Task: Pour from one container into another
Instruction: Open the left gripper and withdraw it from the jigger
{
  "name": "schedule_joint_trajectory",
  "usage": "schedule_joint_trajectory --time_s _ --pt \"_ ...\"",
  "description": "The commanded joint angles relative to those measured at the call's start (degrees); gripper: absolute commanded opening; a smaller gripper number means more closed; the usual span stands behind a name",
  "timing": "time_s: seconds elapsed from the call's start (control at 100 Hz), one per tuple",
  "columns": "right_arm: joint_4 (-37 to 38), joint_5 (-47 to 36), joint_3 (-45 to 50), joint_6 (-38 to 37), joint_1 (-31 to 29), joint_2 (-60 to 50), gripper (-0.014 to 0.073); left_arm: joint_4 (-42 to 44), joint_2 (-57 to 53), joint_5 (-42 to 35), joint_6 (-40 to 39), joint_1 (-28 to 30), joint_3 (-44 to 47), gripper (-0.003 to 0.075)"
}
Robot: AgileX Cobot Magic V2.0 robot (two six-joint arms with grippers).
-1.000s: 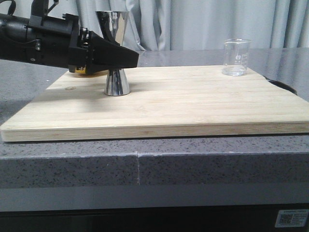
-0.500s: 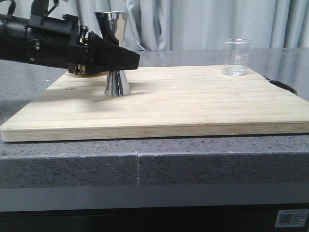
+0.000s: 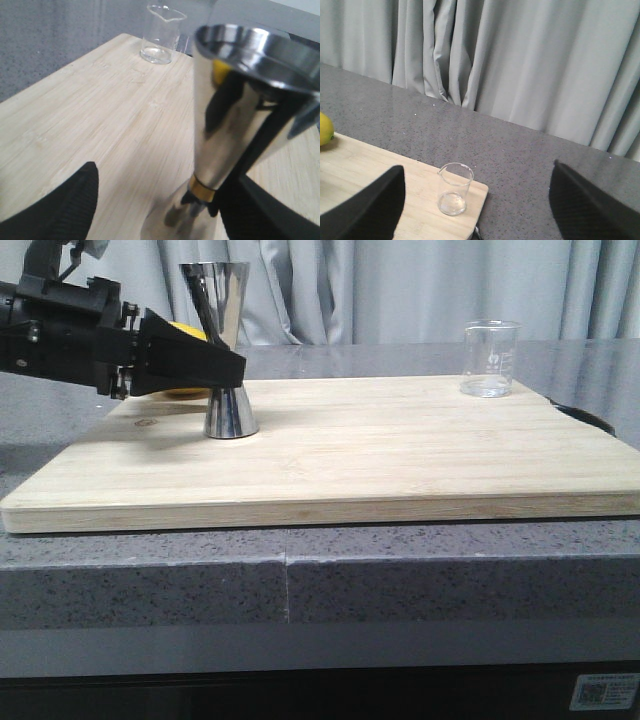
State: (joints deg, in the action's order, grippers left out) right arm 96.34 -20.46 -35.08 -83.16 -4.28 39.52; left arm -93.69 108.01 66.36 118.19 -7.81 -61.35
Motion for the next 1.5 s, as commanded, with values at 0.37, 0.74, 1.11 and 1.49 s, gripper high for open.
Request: schedule_joint_trajectory --time_s 0.37,0.74,1.11,1.49 --pt "-1.4 1.0 -1.6 0.2 -0.3 -0.1 0.0532 1.6 -2.7 6.4 -6.4 0.2 -1.6 0.0476" --pt "-1.4 1.2 -1.6 0.2 -0.3 -0.1 0.0532 6.5 -5.4 6.4 -11.3 0.2 -1.6 0.0478" --pt "-1.4 1.2 -1.6 0.2 -0.3 -0.1 0.0532 8.7 -10.1 6.4 -11.7 1.8 -1.6 0.0478" --pt "-1.4 1.2 -1.6 0.2 -0.3 -0.1 0.0532 12.4 -17.3 6.4 -16.2 10.0 -1.6 0.0478"
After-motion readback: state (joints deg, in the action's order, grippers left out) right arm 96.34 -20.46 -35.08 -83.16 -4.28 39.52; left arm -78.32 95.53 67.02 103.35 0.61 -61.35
